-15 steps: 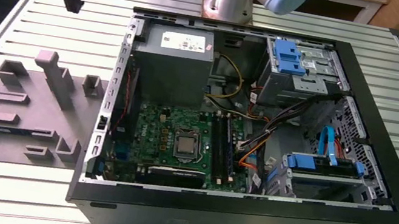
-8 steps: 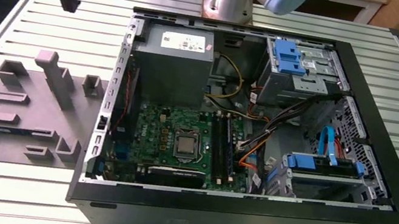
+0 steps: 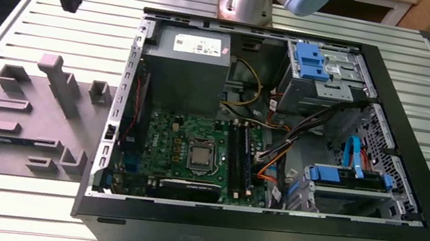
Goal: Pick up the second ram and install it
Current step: 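Reach for the second ram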
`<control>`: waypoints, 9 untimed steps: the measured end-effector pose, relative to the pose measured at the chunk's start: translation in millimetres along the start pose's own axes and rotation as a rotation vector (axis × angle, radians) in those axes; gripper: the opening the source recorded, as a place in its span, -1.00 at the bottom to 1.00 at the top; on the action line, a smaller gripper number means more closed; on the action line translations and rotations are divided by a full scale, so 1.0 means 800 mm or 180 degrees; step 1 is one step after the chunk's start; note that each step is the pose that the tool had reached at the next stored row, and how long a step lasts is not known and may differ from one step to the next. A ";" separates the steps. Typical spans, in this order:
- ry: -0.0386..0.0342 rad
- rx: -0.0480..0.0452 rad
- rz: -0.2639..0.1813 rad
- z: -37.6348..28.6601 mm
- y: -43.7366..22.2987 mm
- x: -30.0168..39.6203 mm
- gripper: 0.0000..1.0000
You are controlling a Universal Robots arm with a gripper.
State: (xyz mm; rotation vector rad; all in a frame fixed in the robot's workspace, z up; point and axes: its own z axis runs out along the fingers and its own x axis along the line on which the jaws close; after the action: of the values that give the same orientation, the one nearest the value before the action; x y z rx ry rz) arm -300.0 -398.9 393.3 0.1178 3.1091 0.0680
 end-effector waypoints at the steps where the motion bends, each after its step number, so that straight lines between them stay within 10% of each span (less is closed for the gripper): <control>1: 0.0000 0.0000 0.0000 0.0000 -0.0001 0.0010 -0.79; 9: 0.0000 0.0000 0.0000 -0.0003 -0.0007 0.0087 -0.79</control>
State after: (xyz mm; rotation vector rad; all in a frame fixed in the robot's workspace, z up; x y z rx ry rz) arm -306.9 -399.0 393.3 0.1178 3.1089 0.0680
